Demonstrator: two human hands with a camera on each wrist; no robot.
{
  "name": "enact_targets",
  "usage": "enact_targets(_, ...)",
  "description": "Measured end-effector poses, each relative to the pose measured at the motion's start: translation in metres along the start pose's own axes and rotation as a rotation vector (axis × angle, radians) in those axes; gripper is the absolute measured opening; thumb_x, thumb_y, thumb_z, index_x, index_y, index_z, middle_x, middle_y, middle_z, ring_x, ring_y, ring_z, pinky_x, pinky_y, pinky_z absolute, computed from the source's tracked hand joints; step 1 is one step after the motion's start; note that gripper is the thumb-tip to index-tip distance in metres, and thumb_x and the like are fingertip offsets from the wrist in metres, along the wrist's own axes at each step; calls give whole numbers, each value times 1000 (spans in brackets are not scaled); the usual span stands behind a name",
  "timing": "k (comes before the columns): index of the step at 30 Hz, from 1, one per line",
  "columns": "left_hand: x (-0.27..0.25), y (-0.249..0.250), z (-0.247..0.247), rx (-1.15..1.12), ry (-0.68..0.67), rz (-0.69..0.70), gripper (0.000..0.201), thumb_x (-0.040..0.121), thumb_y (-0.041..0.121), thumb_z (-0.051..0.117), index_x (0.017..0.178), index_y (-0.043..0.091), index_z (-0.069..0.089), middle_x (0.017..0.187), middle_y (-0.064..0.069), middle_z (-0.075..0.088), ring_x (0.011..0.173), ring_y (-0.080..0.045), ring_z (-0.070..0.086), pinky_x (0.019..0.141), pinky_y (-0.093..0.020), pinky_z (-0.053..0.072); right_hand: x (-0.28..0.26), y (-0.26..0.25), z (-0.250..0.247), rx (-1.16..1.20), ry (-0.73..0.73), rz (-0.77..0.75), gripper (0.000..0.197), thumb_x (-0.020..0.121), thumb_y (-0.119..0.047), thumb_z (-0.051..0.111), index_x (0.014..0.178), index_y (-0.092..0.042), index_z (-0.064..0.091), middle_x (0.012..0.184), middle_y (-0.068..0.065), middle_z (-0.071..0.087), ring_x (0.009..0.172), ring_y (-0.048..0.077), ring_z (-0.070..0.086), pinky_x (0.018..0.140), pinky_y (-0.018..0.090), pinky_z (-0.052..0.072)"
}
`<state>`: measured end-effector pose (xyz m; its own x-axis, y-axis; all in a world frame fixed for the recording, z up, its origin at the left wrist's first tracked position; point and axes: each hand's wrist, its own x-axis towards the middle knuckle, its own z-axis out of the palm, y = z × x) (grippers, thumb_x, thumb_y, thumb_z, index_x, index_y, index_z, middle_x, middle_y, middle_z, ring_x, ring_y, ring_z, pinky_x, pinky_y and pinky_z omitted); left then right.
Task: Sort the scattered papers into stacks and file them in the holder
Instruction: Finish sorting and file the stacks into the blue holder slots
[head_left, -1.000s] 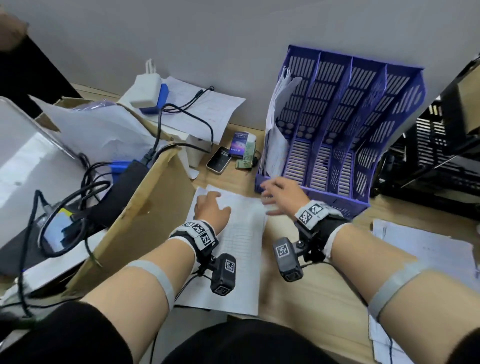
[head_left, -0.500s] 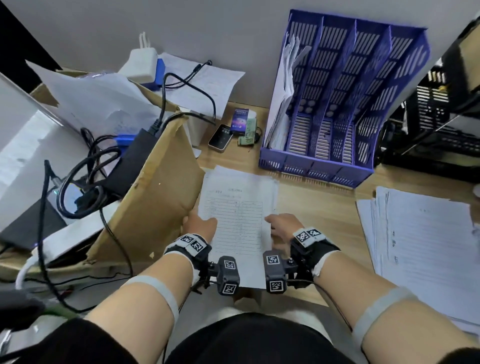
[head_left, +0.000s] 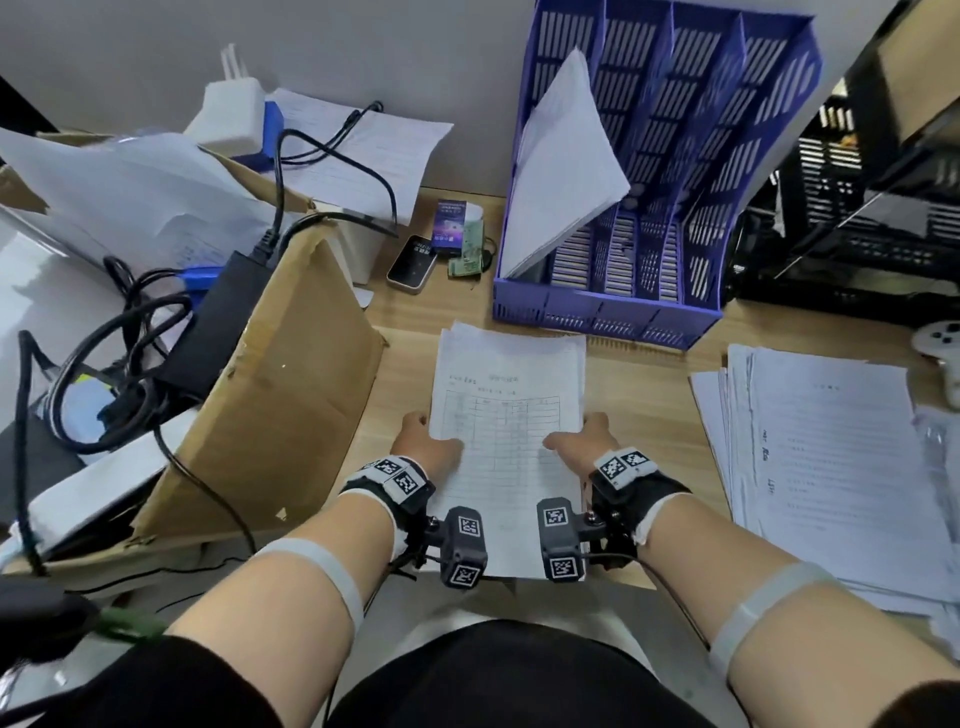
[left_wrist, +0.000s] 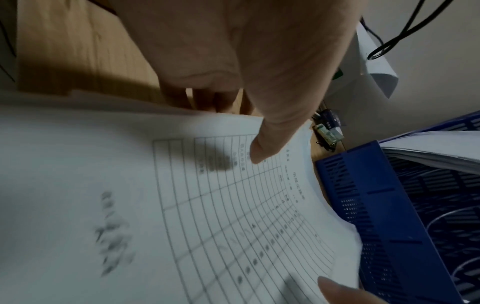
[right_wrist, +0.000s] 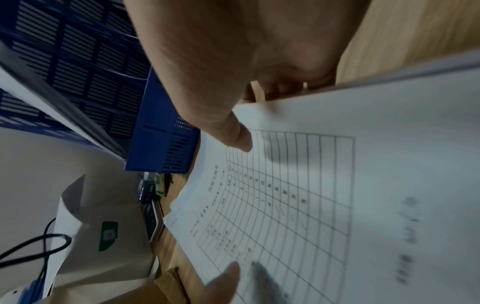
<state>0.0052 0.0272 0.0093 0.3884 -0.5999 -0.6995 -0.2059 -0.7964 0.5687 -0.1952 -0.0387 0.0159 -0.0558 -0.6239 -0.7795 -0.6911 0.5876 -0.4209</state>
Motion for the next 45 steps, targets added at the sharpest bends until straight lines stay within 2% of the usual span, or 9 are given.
enact_targets(7,-5,2,2,-62,-136,83,36,86,14,61,121,18,66,119,1,69,108,-24,65,98,-40,52,-24,-1,-25,65,-47,-224,37,89,-1,50,123,-11,61,115,6,66,100,24,58,81,27,44)
enact_targets(17,-39,99,-8,-524,101,577,17,81,9,76,88,23,69,90,8,74,86,-8,70,73,-20,56,-63,-41,-74,587,371,-718,40,84,1,54,104,-33,61,100,-6,70,92,10,64,83,30,53)
enact_targets(25,-29,88,8,-258,-18,657,28,78,24,80,98,40,70,102,0,74,97,-20,69,88,-36,55,-53,0,-80,579,334,-544,57,86,-4,59,137,-17,39,118,2,60,102,6,58,80,15,44)
enact_targets(29,-28,93,20,-166,-43,633,19,93,17,66,110,12,70,106,-9,71,103,-20,65,92,-35,51,-39,9,-86,303,562,-326,62,76,-35,75,121,-8,43,120,13,54,107,29,56,92,40,49)
enact_targets(31,-31,102,23,-70,-5,687,22,96,19,60,106,3,71,99,-12,72,97,-18,63,83,-32,50,-42,9,-86,183,407,-183,64,71,-49,75,114,-11,46,116,11,58,100,26,59,91,43,51)
enact_targets(34,-45,123,24,19,18,831,23,98,25,56,90,8,70,79,-8,68,80,-14,58,64,-18,45,-61,-8,-84,338,102,-339,77,61,-56,82,120,-22,44,106,2,63,97,15,65,88,47,57)
enact_targets(37,-54,148,32,76,-62,1037,20,95,12,56,100,22,73,91,14,72,90,-10,65,83,-23,51,-80,-47,-92,292,106,-573,102,54,-65,83,134,-20,38,113,-2,64,104,9,63,89,38,55)
enact_targets(40,-64,173,41,63,-87,1152,40,86,2,49,107,27,71,106,7,73,100,-14,66,93,-33,54,-94,-78,-110,196,253,-662,84,51,-76,75,109,-18,57,99,-2,68,95,15,67,83,40,58)
enact_targets(45,-69,204,43,53,-92,1172,53,88,-13,49,129,18,62,124,-3,66,110,-12,60,98,-17,43,-109,-97,-134,124,458,-769,25,85,-32,59,88,-8,67,87,9,72,86,23,68,80,42,56)
